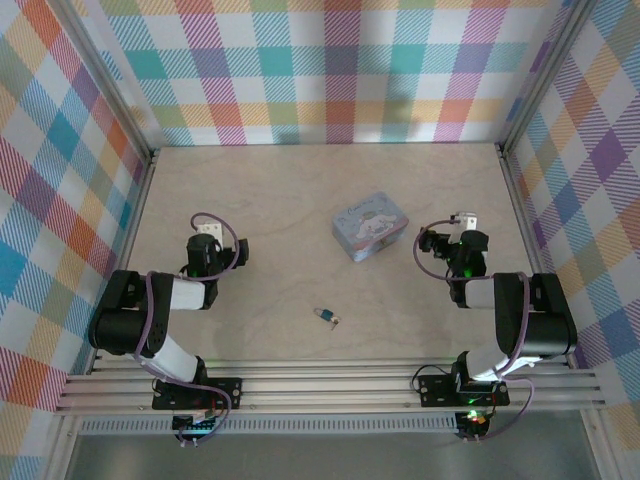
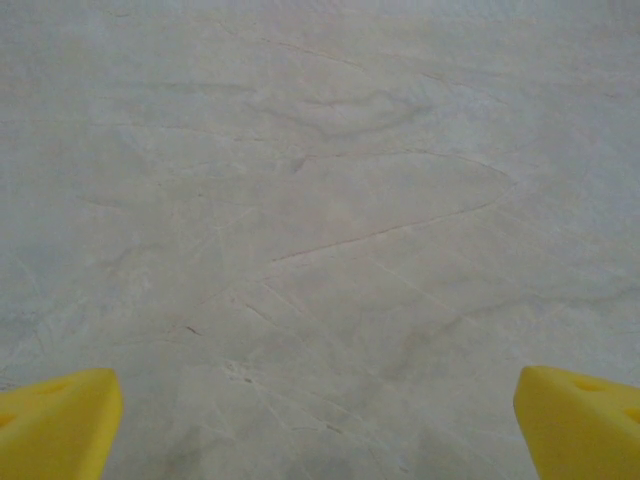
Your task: Unlock a padlock with a key
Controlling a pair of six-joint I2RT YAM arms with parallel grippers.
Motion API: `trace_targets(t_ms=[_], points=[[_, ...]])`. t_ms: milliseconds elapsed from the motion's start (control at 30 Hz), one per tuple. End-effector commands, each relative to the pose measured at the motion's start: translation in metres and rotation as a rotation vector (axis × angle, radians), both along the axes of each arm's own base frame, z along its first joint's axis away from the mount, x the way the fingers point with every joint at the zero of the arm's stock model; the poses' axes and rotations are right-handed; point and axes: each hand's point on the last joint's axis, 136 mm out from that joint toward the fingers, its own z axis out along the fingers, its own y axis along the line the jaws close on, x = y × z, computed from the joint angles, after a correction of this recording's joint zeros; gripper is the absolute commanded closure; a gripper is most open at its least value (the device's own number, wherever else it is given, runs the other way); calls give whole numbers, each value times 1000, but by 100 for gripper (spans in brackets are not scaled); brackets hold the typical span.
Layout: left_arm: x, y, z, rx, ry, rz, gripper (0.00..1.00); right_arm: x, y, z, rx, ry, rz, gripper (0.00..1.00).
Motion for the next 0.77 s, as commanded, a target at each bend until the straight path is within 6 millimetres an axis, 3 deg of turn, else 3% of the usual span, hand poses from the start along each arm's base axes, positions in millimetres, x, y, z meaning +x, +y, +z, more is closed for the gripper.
trace_targets(t_ms=[0,733], points=[[11,1,19,-23,-72,0,0,3,6,5,-4,-17,29,0],[11,1,19,-20,-72,0,0,5,8,4,-15,-9,36,0]])
